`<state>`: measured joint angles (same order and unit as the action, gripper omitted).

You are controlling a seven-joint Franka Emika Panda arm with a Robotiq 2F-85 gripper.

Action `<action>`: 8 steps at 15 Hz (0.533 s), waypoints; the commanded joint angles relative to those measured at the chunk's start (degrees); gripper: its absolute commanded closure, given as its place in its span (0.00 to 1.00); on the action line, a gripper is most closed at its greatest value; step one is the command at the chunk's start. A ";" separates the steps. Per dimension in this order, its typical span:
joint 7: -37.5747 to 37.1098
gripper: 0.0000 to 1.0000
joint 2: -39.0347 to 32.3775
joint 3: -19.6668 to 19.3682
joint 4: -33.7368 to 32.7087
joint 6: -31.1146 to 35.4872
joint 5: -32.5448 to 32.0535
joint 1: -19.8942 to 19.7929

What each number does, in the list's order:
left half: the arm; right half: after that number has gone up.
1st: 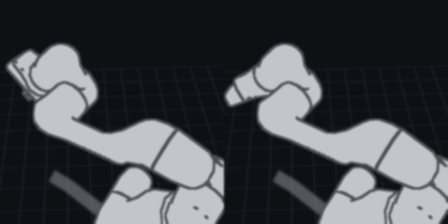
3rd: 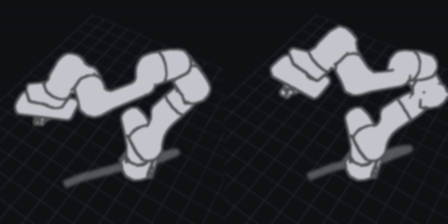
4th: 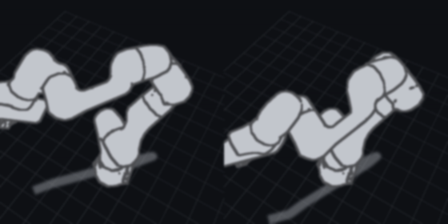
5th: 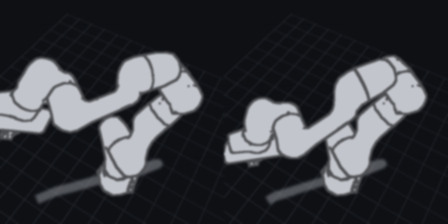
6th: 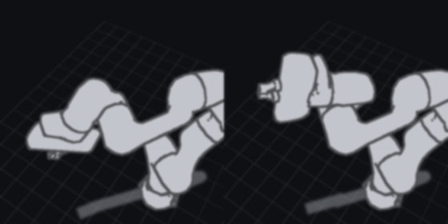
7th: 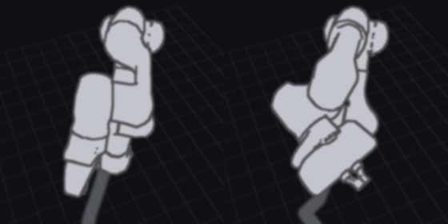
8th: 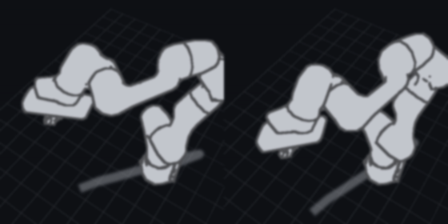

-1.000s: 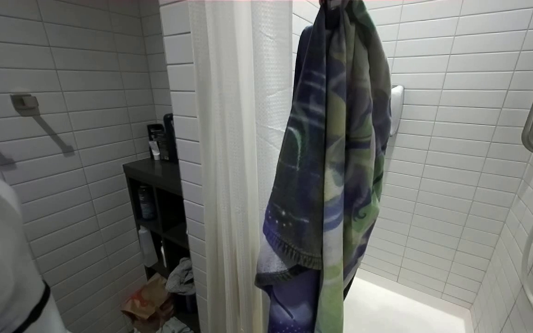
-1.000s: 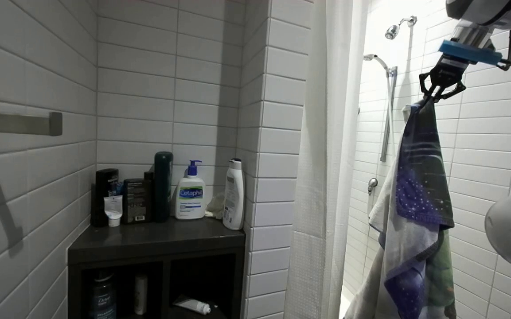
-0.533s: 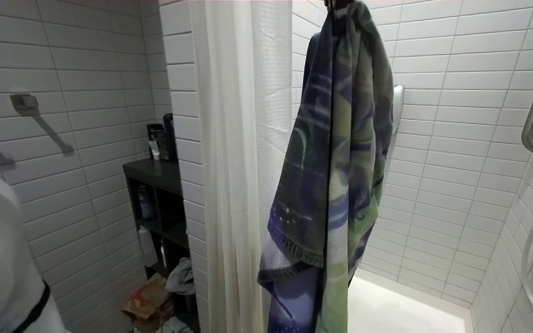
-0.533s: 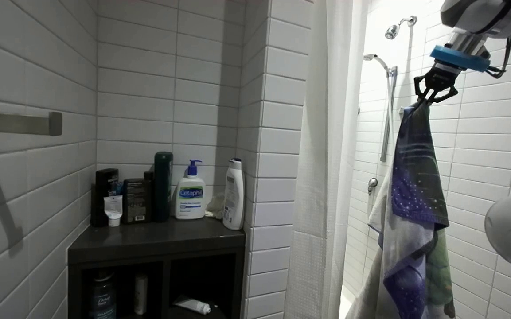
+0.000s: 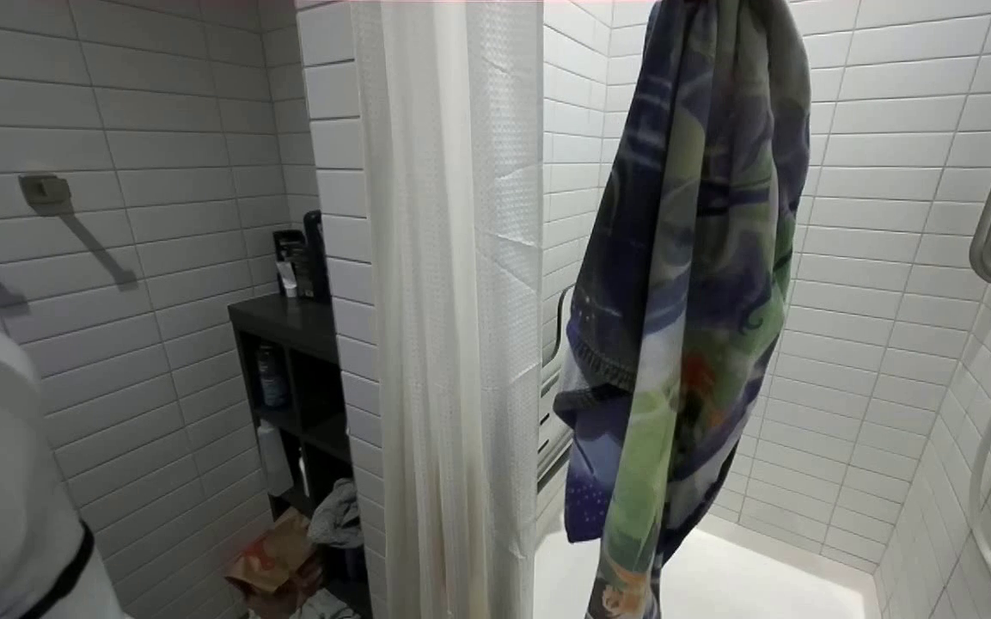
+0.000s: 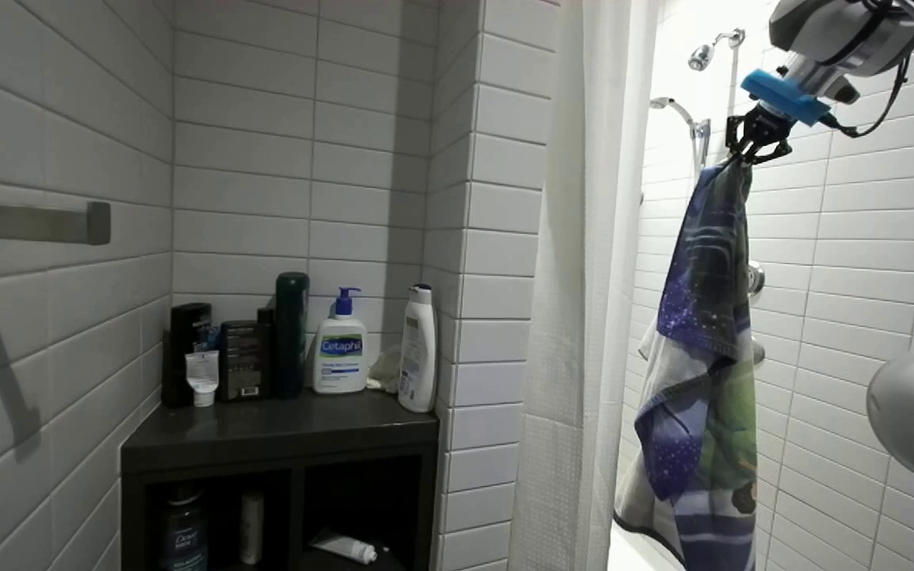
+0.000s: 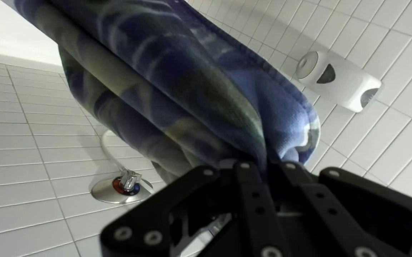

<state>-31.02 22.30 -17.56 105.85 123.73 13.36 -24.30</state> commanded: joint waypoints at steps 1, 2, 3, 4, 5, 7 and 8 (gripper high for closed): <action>-4.13 0.97 -7.02 -0.67 -10.33 -1.22 1.26 1.09; -4.91 0.97 -8.68 -0.89 -12.71 -1.61 1.29 1.29; -5.74 0.97 -10.36 -1.17 -15.25 -2.13 1.40 1.49; -6.51 0.97 -11.89 -1.48 -17.58 -2.04 1.59 1.57; -7.34 0.97 -13.35 -1.81 -19.68 -1.70 1.77 1.59; -9.45 0.97 -16.13 -2.53 -23.48 1.13 2.14 1.32; -10.76 0.97 -17.07 -2.91 -25.35 1.71 2.16 1.16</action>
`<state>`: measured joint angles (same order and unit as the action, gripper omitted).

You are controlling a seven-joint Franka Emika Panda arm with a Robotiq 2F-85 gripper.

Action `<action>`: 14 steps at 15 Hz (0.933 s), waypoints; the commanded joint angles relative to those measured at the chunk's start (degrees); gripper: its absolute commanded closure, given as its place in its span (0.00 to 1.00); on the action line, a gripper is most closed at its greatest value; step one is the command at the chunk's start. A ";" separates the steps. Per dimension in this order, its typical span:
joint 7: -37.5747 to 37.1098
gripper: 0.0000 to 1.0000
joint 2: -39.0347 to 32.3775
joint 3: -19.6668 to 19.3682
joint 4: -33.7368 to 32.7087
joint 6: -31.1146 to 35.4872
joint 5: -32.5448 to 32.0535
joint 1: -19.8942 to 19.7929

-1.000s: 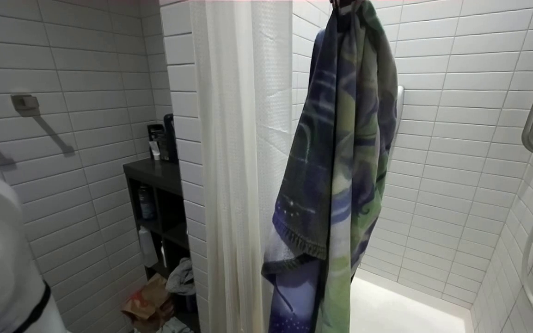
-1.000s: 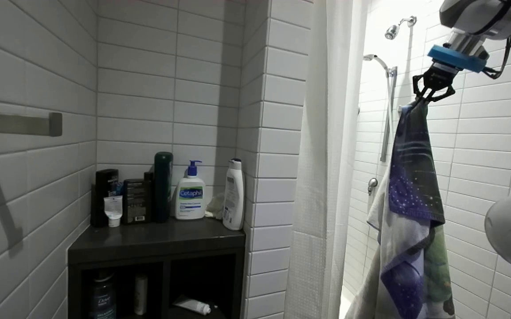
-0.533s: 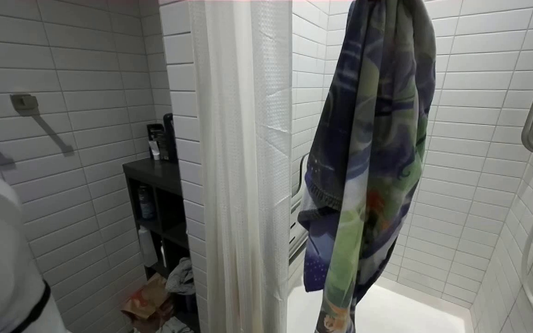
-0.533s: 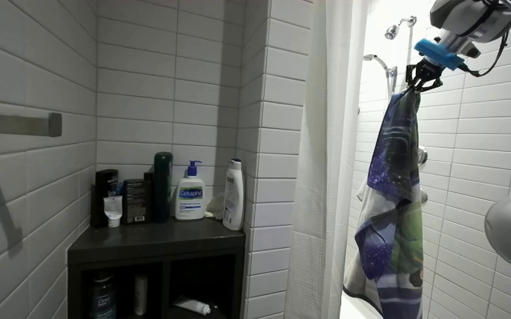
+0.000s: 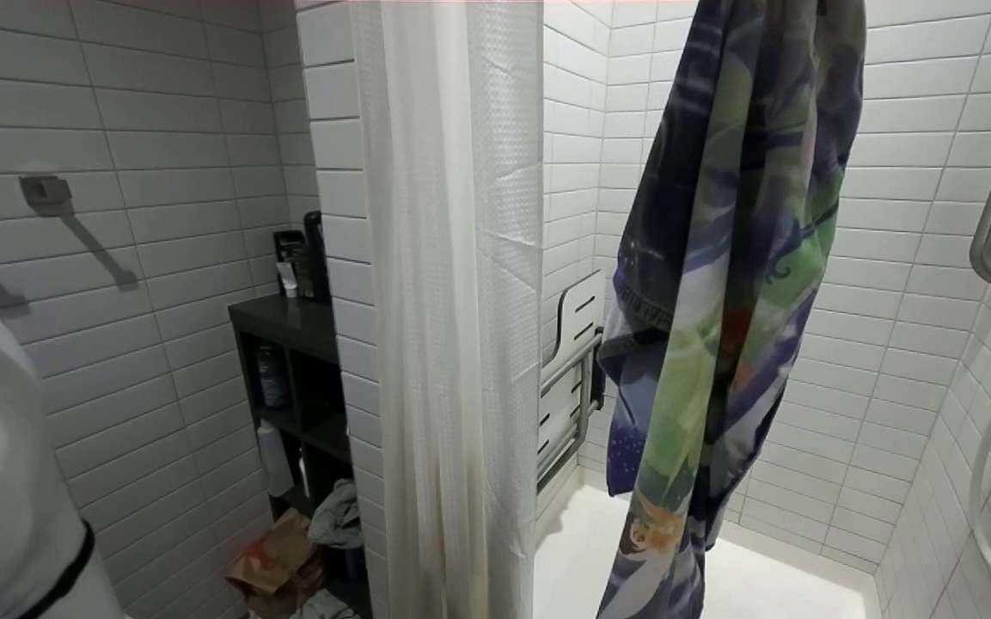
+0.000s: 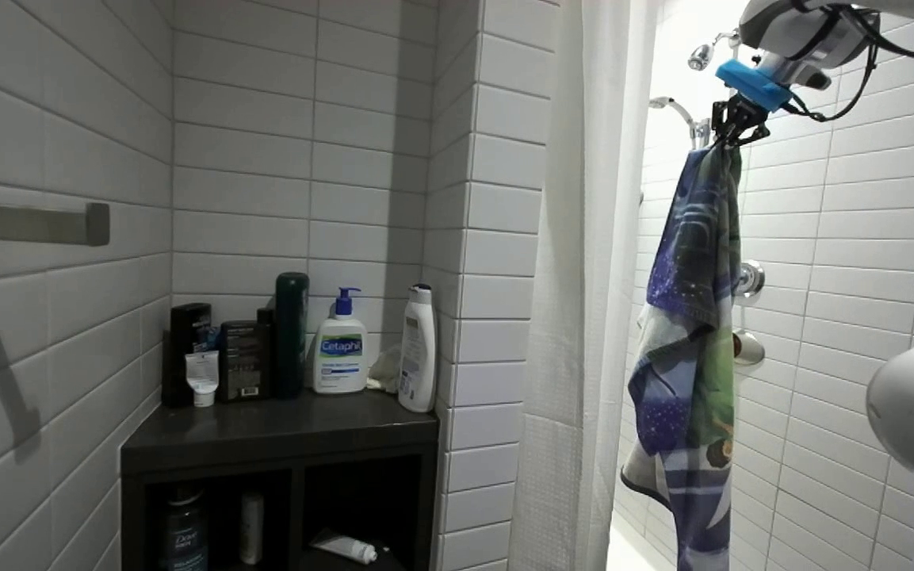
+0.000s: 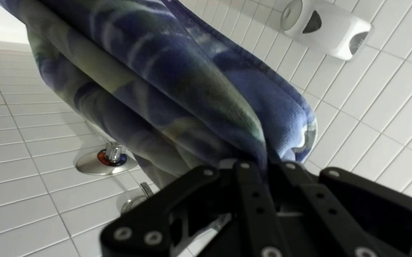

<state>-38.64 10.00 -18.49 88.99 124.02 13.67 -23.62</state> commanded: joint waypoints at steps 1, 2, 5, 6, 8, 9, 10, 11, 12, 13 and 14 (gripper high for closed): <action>-4.45 0.97 -5.90 -2.51 -10.31 2.55 1.90 0.23; -5.75 0.97 -7.05 -3.12 -12.09 3.64 1.99 0.00; -9.74 0.97 -10.38 -5.03 -16.23 8.66 1.73 -0.89; -10.61 0.97 -12.12 -5.82 -17.51 10.82 2.05 -1.33; -13.21 0.97 -13.84 -6.59 -18.13 15.69 1.08 -2.23; -14.51 0.97 -14.78 -7.07 -18.35 18.26 0.60 -2.57; -16.11 0.97 -15.76 -7.50 -18.60 20.68 -0.03 -2.93; -18.05 0.97 -16.90 -8.02 -19.03 22.95 -0.93 -3.27; -20.30 0.97 -18.04 -8.59 -19.56 25.02 -2.03 -3.52; -22.54 0.97 -19.10 -9.17 -20.20 26.20 -3.16 -3.65; -24.92 0.97 -20.27 -9.83 -21.01 27.26 -4.43 -3.76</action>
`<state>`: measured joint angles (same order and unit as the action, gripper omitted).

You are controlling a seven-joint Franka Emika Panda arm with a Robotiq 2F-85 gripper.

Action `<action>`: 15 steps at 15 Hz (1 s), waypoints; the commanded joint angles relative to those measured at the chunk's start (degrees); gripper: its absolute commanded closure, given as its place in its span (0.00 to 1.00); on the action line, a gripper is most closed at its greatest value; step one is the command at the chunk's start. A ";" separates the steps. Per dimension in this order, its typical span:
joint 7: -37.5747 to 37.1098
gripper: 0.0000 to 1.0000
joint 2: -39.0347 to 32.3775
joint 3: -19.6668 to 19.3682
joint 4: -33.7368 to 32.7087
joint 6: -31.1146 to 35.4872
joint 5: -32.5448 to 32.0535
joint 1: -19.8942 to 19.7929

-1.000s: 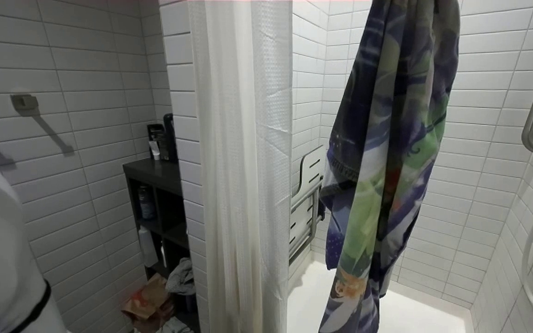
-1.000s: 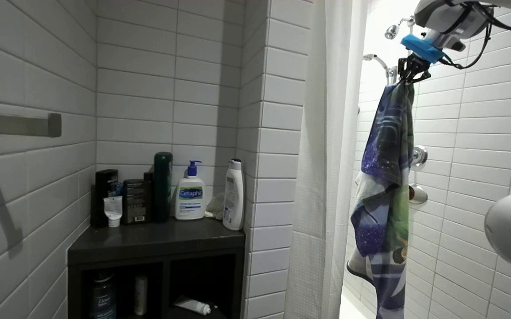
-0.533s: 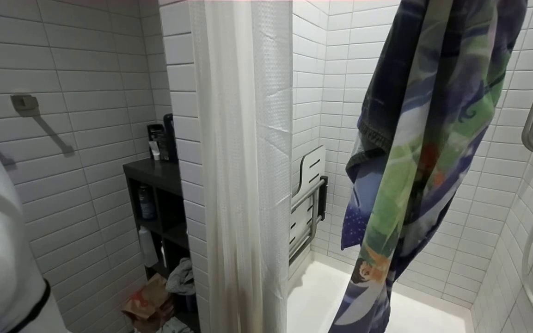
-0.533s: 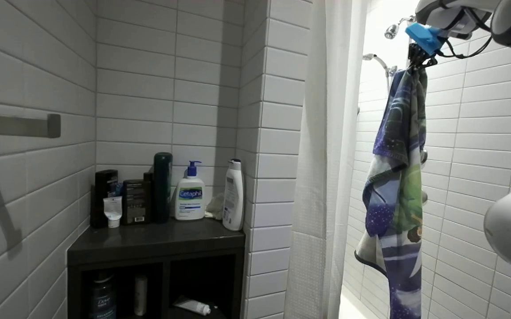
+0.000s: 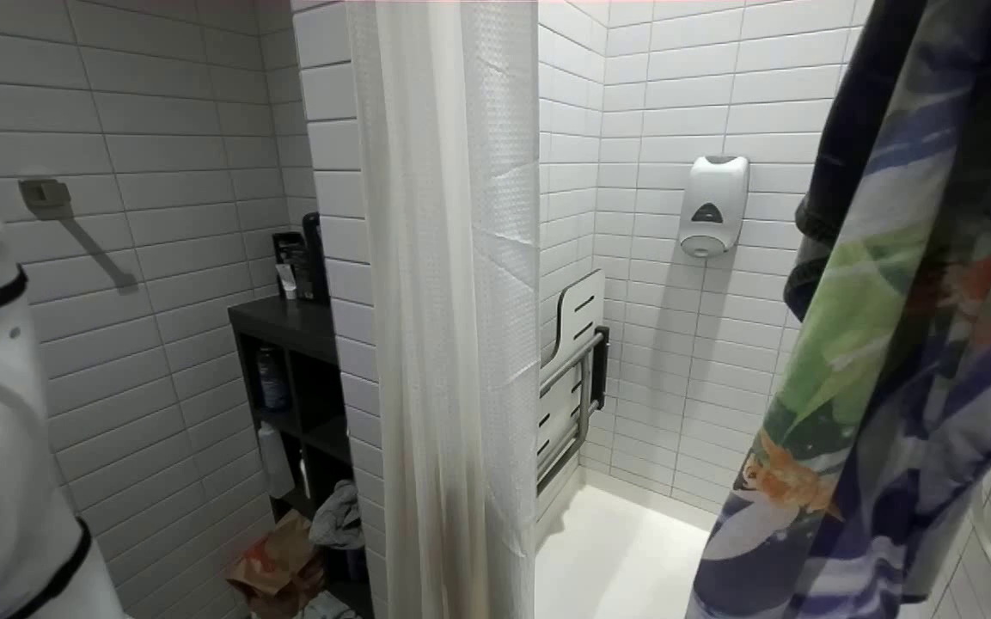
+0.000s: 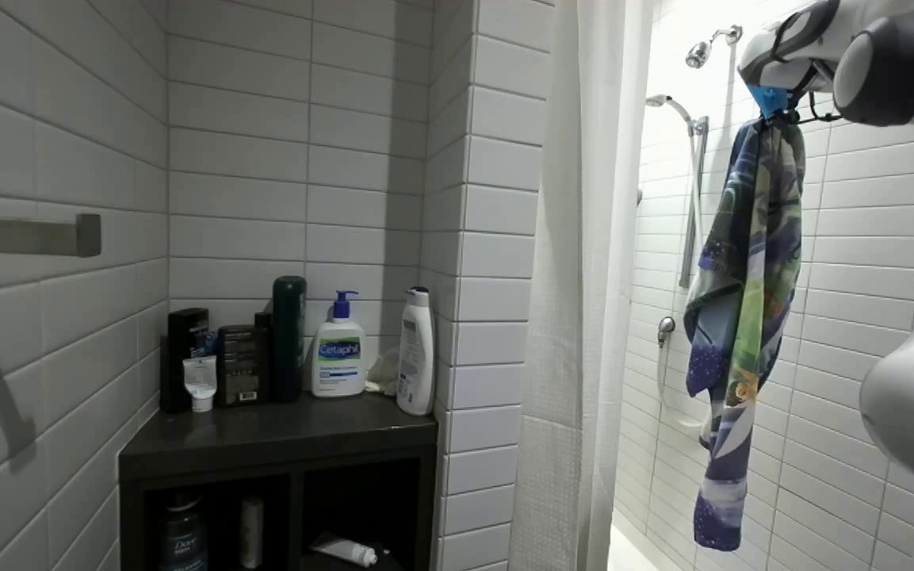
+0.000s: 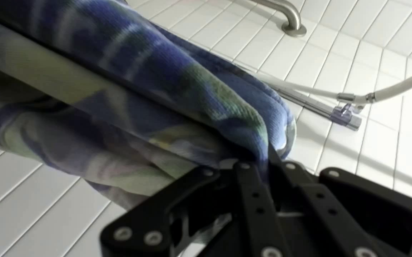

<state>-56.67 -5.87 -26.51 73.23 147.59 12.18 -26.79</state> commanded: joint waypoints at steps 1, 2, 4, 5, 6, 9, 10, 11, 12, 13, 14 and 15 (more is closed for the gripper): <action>-9.29 0.97 -5.55 -2.57 -6.10 4.43 -4.43 -0.64; -11.75 0.97 -6.74 -3.40 -7.18 4.77 -5.91 -0.57; -16.44 0.97 -8.66 -4.86 -9.03 5.44 -8.87 -0.20; -18.83 0.97 -9.59 -5.47 -10.05 5.68 -10.33 0.03; -20.69 0.97 -10.44 -5.94 -11.31 5.24 -11.41 0.13; -18.92 0.97 -10.27 -3.67 -13.80 -0.48 -8.64 -0.38; -18.47 0.97 -10.66 -3.16 -14.91 -2.14 -8.00 -0.49; -18.08 0.97 -11.00 -2.71 -15.99 -3.97 -7.56 -0.65; -17.57 0.97 -11.45 -1.07 -17.67 -6.18 -7.20 -1.72; -17.06 0.97 -11.72 -0.46 -18.78 -7.86 -6.81 -1.93; -15.39 0.97 -11.64 0.68 -19.71 -10.64 -5.97 -2.22; -13.83 0.97 -11.59 1.64 -20.56 -13.26 -5.02 -2.59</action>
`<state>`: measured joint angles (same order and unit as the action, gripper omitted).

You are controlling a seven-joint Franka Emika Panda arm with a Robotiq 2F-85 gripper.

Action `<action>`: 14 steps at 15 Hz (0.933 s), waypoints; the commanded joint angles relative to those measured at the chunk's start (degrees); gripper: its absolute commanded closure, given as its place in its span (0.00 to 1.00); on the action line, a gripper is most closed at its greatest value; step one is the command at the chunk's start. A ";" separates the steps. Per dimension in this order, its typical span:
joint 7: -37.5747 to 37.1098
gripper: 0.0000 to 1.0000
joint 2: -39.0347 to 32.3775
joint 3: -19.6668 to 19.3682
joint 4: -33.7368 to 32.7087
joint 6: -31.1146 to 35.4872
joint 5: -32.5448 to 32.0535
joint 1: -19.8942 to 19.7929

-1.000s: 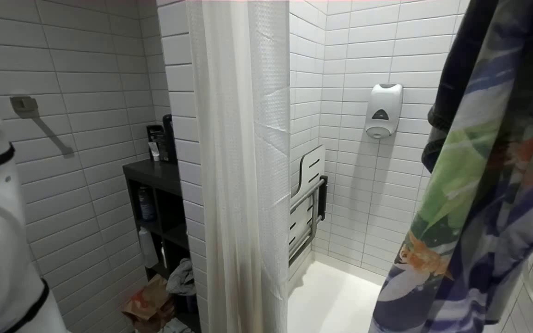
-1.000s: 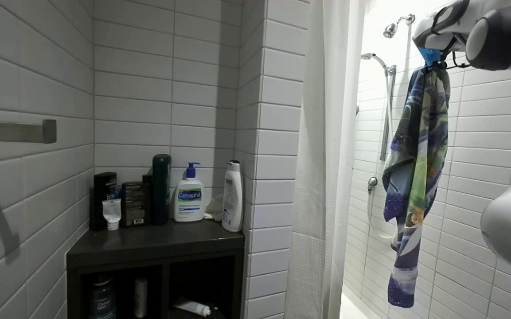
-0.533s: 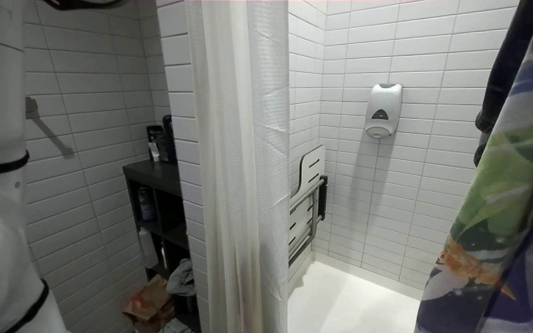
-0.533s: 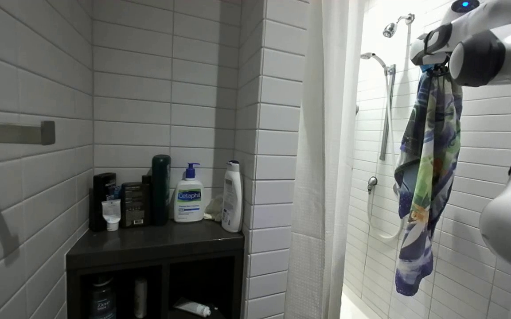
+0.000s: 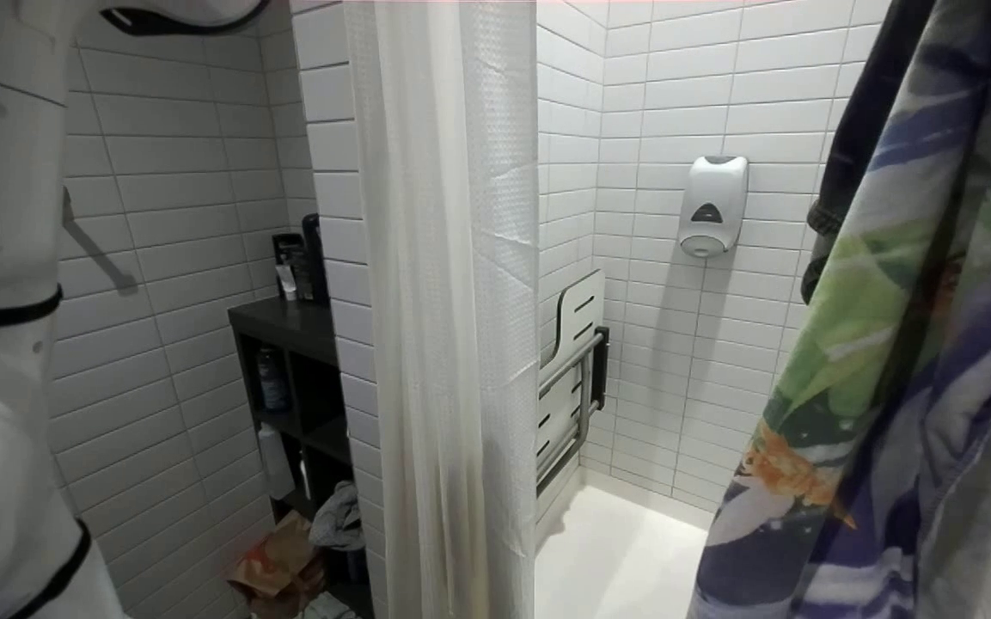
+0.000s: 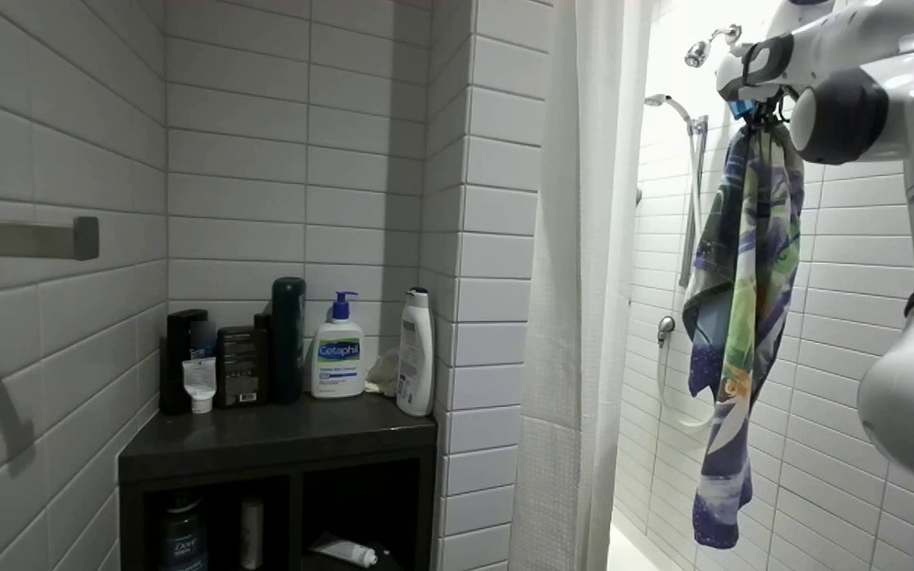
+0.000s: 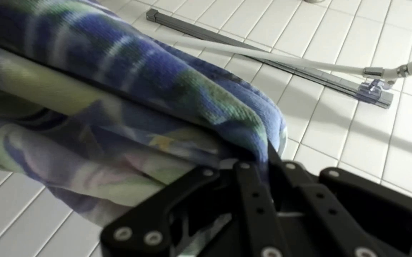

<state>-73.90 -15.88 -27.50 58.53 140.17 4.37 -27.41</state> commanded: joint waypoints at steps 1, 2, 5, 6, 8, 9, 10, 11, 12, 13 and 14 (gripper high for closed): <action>3.83 0.97 -2.00 2.81 -7.03 -7.47 2.73 -2.18; 4.14 0.97 -2.69 2.86 -8.51 -9.28 2.37 -2.42; 6.88 0.97 -3.32 3.37 -11.50 -15.03 2.30 -3.77; 8.47 0.97 -3.19 3.87 -12.07 -17.07 3.22 -4.48; 12.36 0.97 -2.96 4.81 -13.39 -21.32 5.28 -6.18; 14.93 0.97 -2.76 5.45 -13.98 -23.58 6.67 -7.23; 17.39 0.97 -2.64 5.97 -14.61 -26.10 7.62 -8.11; 20.12 0.97 -2.70 6.38 -15.38 -28.43 8.26 -9.03; 22.10 0.97 -2.91 6.85 -16.25 -30.19 9.27 -10.06; 23.59 0.97 -3.32 7.02 -17.16 -31.93 9.37 -10.77; 24.65 0.97 -3.86 7.20 -18.00 -33.11 9.43 -11.42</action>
<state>-53.32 -17.88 -21.70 45.56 111.05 12.21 -36.00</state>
